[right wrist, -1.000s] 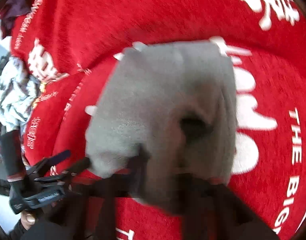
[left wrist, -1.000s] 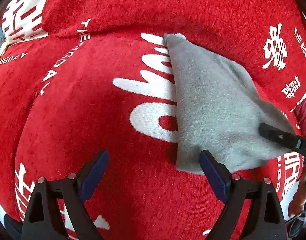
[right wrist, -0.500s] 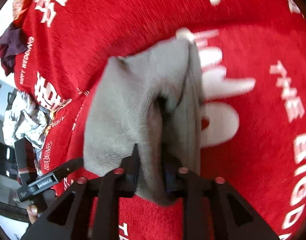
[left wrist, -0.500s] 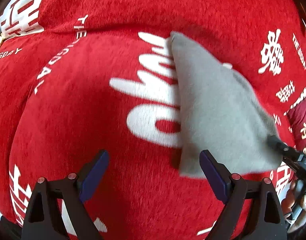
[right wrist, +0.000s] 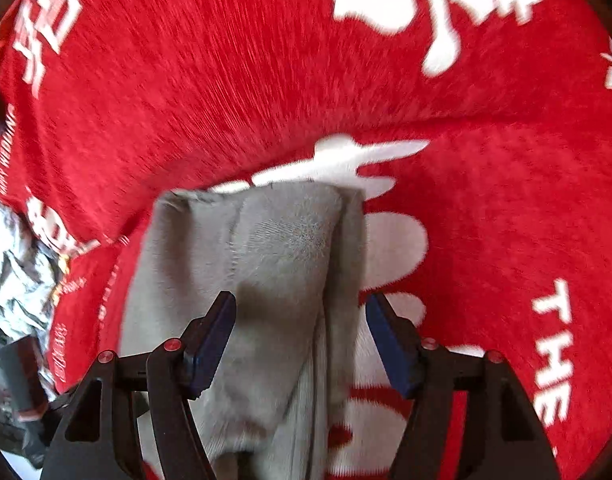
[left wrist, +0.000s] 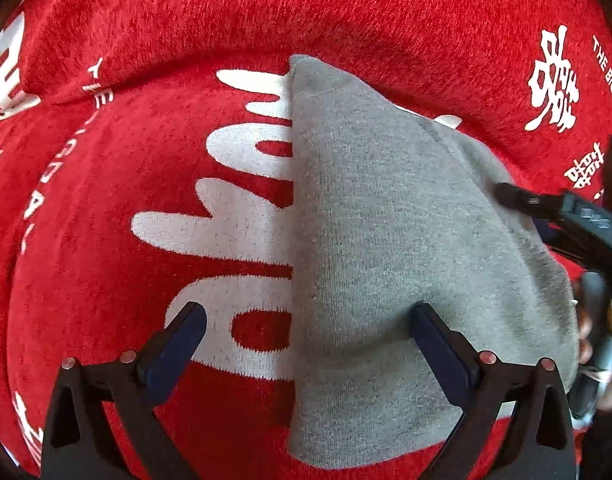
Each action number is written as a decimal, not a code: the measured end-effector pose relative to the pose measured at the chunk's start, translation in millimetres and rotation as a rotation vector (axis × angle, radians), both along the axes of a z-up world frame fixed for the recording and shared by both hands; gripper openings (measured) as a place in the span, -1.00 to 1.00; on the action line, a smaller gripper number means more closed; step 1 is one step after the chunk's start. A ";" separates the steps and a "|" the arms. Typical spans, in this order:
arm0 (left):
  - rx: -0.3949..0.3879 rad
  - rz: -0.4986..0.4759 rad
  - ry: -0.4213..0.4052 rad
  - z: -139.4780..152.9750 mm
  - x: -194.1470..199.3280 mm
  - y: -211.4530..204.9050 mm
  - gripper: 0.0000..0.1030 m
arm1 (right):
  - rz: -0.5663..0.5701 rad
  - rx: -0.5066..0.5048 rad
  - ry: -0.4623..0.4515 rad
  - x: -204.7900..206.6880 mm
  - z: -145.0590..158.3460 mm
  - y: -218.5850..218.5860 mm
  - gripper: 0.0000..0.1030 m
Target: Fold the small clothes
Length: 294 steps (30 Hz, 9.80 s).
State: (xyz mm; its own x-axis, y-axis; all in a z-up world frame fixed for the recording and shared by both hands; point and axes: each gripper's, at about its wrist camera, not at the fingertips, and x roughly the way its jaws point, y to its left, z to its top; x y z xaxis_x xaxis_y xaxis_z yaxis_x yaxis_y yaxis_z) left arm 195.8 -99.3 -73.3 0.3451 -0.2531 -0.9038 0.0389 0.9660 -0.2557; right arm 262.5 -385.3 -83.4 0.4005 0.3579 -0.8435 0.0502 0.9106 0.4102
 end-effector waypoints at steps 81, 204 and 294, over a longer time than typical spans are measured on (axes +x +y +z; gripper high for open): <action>-0.157 -0.121 -0.103 68.8 -25.1 16.1 -0.17 | 0.172 0.095 -0.236 -104.1 81.8 59.3 -0.30; 0.175 -0.041 -0.072 13.9 -140.9 47.5 1.00 | 0.472 -0.336 -0.223 -265.3 41.0 150.3 0.48; 0.091 -0.248 -0.004 -6.1 -189.0 20.9 1.00 | 0.119 0.169 -0.055 -253.2 21.2 65.5 -0.63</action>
State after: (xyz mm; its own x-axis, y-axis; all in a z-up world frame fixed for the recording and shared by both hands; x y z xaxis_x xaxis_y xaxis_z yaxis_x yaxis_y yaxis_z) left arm 6.9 -78.3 -79.4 0.2861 -0.2478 -0.9256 0.2782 0.9459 -0.1672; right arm 9.3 -319.8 -62.2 0.3907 0.5403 -0.7453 -0.0803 0.8265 0.5571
